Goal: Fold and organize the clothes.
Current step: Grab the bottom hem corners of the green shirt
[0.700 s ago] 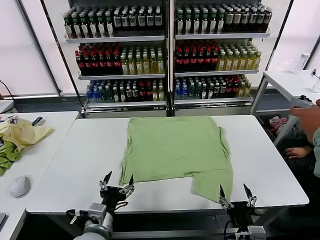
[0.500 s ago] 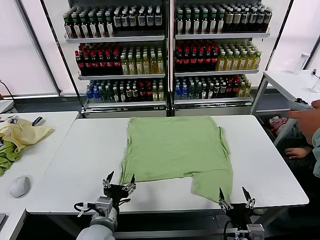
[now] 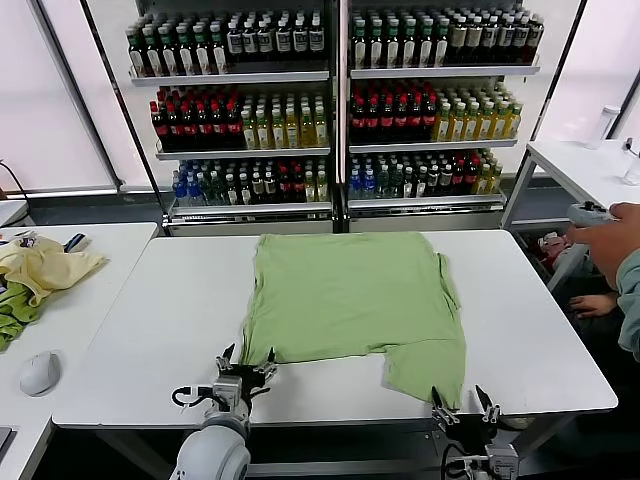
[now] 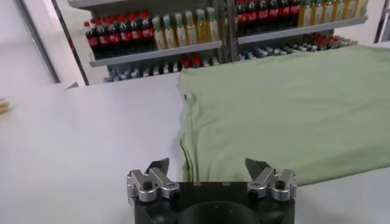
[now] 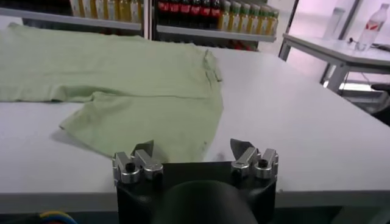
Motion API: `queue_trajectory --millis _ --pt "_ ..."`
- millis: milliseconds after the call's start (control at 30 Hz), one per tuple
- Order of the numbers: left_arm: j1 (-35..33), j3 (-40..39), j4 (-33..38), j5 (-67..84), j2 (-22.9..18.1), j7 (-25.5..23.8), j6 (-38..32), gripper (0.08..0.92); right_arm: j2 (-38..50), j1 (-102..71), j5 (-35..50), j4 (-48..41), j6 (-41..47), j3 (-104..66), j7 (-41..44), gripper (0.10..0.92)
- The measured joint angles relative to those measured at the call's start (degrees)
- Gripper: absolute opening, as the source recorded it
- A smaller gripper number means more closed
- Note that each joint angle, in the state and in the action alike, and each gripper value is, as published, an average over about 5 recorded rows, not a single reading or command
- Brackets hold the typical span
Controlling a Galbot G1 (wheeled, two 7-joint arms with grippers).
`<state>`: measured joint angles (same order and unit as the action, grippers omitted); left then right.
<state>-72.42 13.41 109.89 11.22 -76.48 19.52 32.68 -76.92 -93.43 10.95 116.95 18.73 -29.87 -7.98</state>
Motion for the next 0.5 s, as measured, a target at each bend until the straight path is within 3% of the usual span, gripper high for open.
queue_trajectory --millis 167,500 --pt "-0.1 -0.6 -0.3 1.1 0.0 0.3 0.1 0.655 0.1 0.2 2.1 -0.8 0.2 0.4 0.1 0.556" --pt "-0.8 -1.0 -0.3 2.8 0.1 0.4 0.1 0.351 0.9 -0.4 5.3 -1.1 0.5 0.0 1.1 0.349"
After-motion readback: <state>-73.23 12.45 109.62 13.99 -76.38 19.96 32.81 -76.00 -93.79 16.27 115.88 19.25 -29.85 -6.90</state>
